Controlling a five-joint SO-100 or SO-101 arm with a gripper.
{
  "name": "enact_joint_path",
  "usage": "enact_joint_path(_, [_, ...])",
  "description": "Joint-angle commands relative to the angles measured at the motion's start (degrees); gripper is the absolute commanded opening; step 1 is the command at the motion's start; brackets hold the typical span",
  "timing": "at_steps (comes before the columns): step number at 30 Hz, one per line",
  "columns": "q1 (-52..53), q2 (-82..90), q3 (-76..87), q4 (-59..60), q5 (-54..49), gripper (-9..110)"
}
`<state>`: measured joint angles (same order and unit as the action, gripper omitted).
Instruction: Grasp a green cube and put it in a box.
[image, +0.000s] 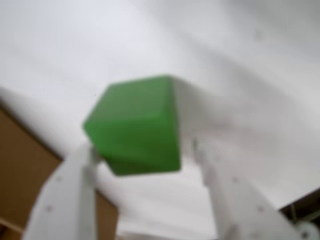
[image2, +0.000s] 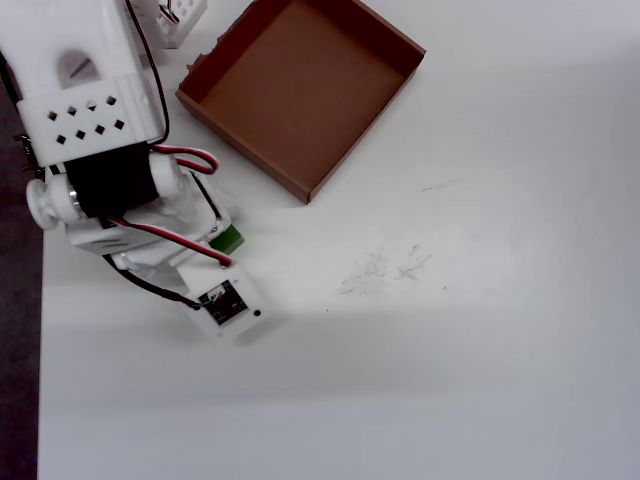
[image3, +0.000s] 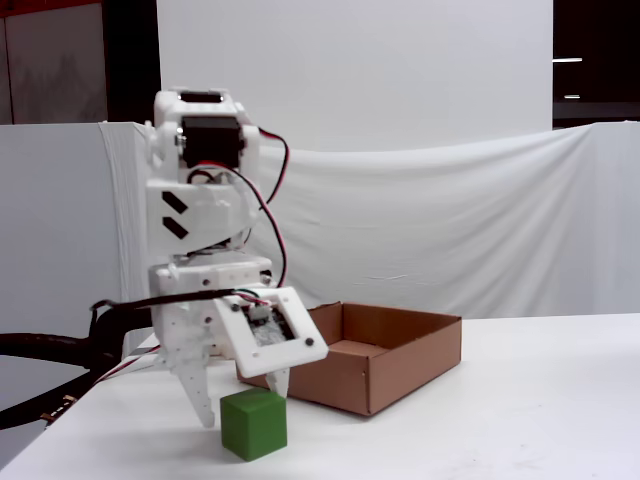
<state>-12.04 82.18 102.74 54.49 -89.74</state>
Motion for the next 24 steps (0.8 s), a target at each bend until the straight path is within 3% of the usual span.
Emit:
enact_joint_path(1, [-0.7,0.1,-3.4,-1.5,-1.4,29])
enact_joint_path(24, [-1.5,0.1,-1.8,-4.4,-0.5,27])
